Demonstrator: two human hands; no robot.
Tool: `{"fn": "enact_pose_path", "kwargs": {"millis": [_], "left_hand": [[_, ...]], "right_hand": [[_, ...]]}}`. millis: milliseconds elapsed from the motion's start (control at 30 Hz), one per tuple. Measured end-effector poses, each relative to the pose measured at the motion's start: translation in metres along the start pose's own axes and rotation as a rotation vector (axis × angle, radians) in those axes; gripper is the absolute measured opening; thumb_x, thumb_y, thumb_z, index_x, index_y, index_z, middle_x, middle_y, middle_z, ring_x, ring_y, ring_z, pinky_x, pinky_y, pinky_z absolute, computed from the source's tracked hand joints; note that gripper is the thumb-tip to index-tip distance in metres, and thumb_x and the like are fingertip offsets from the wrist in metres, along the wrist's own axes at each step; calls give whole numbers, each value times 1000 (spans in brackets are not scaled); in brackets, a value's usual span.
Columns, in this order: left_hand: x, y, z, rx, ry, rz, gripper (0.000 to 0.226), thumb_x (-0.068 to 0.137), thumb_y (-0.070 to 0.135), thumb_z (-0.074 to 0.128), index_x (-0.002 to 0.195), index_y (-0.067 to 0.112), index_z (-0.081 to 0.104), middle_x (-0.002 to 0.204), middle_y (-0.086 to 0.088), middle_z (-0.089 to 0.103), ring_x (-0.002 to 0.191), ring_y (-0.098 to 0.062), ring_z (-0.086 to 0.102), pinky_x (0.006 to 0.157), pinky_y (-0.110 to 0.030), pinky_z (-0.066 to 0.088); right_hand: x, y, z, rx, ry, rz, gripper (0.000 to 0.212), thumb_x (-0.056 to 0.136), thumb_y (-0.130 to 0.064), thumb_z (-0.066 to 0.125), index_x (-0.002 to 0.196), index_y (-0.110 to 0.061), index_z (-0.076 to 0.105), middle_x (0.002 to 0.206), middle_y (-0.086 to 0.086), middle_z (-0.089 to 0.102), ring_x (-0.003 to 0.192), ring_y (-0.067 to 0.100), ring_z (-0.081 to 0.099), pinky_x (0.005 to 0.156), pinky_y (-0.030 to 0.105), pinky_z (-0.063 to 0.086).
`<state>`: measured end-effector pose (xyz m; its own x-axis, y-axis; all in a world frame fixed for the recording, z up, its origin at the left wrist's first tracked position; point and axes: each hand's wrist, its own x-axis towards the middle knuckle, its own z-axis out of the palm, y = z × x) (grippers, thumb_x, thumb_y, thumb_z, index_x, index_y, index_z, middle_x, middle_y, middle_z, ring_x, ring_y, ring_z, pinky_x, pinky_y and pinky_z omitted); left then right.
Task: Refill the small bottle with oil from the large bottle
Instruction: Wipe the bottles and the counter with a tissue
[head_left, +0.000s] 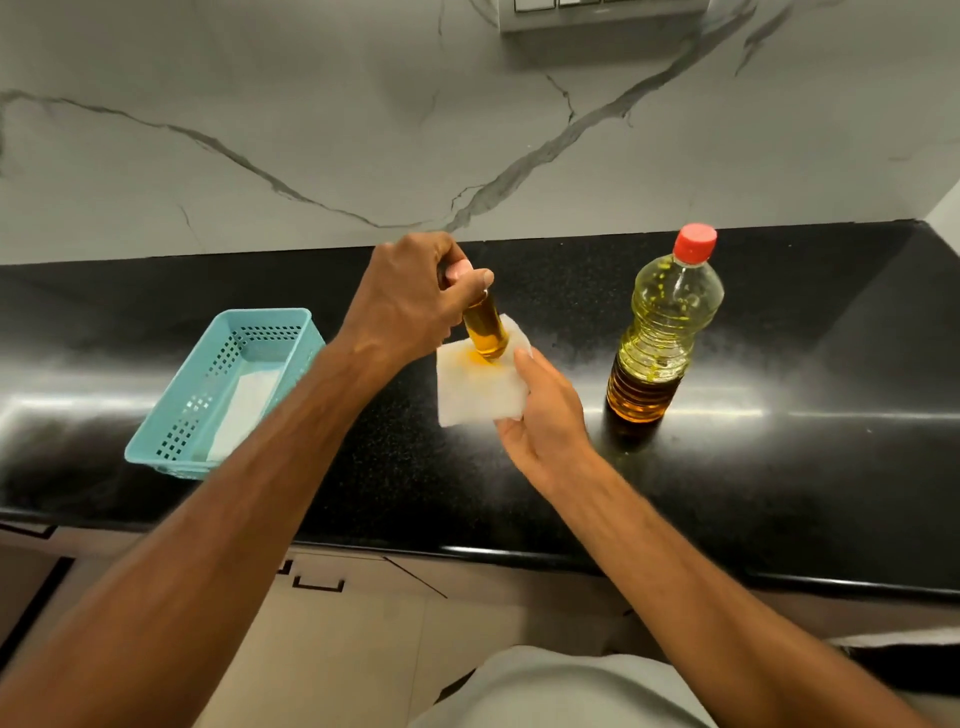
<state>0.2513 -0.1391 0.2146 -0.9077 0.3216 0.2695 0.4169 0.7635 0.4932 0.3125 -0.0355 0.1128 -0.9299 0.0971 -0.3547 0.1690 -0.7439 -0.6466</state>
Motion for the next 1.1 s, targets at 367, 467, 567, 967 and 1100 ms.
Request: {"fn": "enact_pose_path", "kwargs": {"millis": [367, 467, 567, 967, 1100], "left_hand": [[-2, -1, 12, 25, 167, -25, 32, 88, 42, 65, 87, 11, 61, 74, -5, 69, 60, -13, 68, 65, -31, 60], [2, -1, 15, -6, 136, -35, 31, 88, 40, 65, 88, 9, 61, 74, -5, 69, 58, -12, 67, 63, -32, 61], [6, -3, 19, 14, 111, -33, 30, 88, 40, 65, 92, 9, 63, 79, -7, 70, 65, -15, 67, 67, -36, 61], [6, -47, 48, 29, -58, -202, 21, 90, 38, 61, 91, 17, 60, 78, -2, 66, 72, -16, 67, 69, -41, 60], [7, -69, 75, 90, -184, -283, 18, 92, 37, 58, 90, 18, 57, 85, -6, 66, 74, -22, 64, 72, -44, 58]], "right_hand": [[2, -13, 3, -269, 144, -367, 26, 105, -22, 40, 117, -25, 62, 108, 3, 66, 100, 18, 61, 82, 31, 52], [5, -8, 7, -551, 29, -645, 34, 105, -16, 40, 135, -11, 56, 127, 4, 63, 118, 13, 58, 99, 26, 48], [6, 4, 13, -637, -51, -678, 38, 104, -11, 39, 142, -6, 47, 137, -1, 56, 125, 2, 52, 103, 17, 42], [8, -10, -29, -154, -18, -168, 27, 104, -22, 40, 117, -21, 63, 109, 7, 68, 94, 18, 63, 78, 33, 52], [3, -16, -68, 0, 13, 39, 37, 104, -27, 37, 132, -14, 58, 129, 13, 64, 113, 29, 62, 86, 40, 55]]}}
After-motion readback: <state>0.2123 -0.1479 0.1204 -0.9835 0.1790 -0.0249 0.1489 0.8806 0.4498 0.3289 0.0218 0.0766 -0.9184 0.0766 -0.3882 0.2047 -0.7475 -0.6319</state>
